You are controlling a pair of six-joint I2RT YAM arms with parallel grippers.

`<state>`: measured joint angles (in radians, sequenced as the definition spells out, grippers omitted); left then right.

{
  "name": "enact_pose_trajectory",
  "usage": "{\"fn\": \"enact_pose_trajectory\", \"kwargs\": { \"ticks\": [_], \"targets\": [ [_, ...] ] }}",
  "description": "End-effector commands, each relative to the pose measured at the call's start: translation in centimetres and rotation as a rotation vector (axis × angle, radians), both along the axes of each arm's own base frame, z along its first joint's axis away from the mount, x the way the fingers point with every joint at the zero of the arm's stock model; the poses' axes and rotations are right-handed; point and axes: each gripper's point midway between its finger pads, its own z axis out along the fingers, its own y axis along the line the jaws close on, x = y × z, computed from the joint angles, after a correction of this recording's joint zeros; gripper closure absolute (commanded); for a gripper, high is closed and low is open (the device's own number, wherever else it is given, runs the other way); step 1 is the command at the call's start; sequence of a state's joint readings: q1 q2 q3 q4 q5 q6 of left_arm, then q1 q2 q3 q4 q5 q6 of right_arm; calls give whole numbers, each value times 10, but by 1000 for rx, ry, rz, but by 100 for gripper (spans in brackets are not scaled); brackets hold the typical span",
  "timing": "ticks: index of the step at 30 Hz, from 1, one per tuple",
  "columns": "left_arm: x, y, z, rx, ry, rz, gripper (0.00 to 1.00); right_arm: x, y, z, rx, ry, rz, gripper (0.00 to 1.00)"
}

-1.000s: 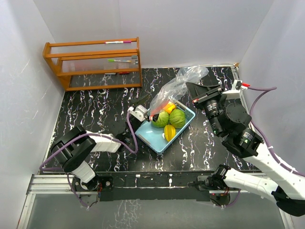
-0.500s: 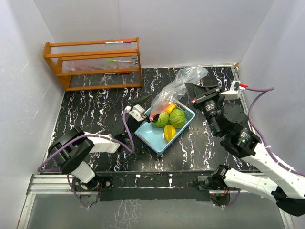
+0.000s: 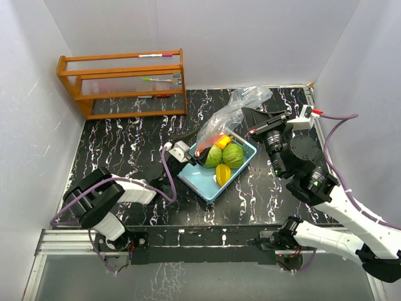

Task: Place the food in the zip-top bag and seal the zipper
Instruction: Adjust the zipper on the food storage bag.

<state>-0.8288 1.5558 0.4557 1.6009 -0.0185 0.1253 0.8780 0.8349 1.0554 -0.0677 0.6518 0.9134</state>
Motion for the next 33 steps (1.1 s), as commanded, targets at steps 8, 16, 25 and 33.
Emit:
{"fn": "enact_pose_trajectory", "kwargs": {
  "ticks": [8, 16, 25, 33],
  "targets": [
    [-13, 2, 79, -224, -160, -49, 28, -1, 0, 21, 57, -47, 1, 92],
    [-11, -3, 78, -240, -142, -66, 29, -1, 2, 19, 61, -44, 9, 92],
    [-2, -1, 69, -231, -119, -24, 33, -5, 1, 21, 68, -46, 23, 92],
    [7, -3, 91, -275, -153, 2, 29, -6, 4, 2, 84, -1, 47, 92]
  ]
}}
